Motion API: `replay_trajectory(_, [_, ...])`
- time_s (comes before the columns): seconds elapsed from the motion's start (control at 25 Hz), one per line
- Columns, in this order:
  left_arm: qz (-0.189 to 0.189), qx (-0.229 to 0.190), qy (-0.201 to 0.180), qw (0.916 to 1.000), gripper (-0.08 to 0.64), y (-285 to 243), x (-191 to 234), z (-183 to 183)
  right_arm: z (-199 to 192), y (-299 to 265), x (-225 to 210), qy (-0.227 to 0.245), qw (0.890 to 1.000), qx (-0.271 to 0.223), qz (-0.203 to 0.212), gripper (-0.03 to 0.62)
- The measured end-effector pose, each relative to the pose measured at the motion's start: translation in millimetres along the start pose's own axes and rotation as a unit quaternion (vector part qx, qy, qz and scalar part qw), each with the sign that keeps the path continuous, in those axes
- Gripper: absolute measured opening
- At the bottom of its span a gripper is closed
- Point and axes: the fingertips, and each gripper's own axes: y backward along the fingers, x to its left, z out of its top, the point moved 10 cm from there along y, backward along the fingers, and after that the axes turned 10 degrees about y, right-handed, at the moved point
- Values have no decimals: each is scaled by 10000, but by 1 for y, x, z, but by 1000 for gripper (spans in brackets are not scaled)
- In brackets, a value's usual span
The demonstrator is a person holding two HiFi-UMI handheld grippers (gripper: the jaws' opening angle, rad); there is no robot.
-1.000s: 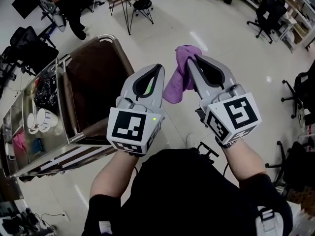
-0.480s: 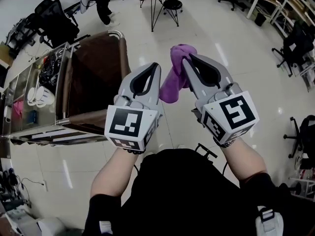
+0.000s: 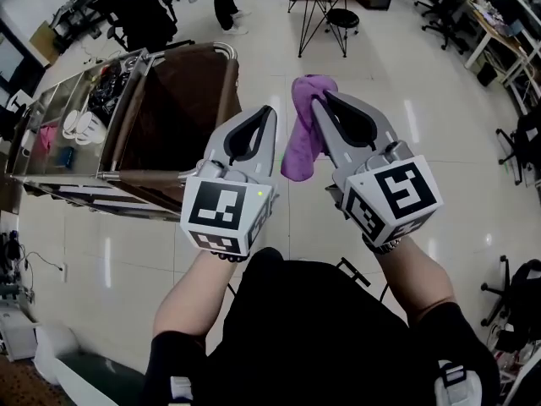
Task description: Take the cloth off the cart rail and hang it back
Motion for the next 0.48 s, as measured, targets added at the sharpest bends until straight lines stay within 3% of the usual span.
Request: replay_trajectory(0.48, [726, 68, -78, 9973, -12, -24, 22, 2, -22, -47, -28, -96, 9976, -71, 677, 37])
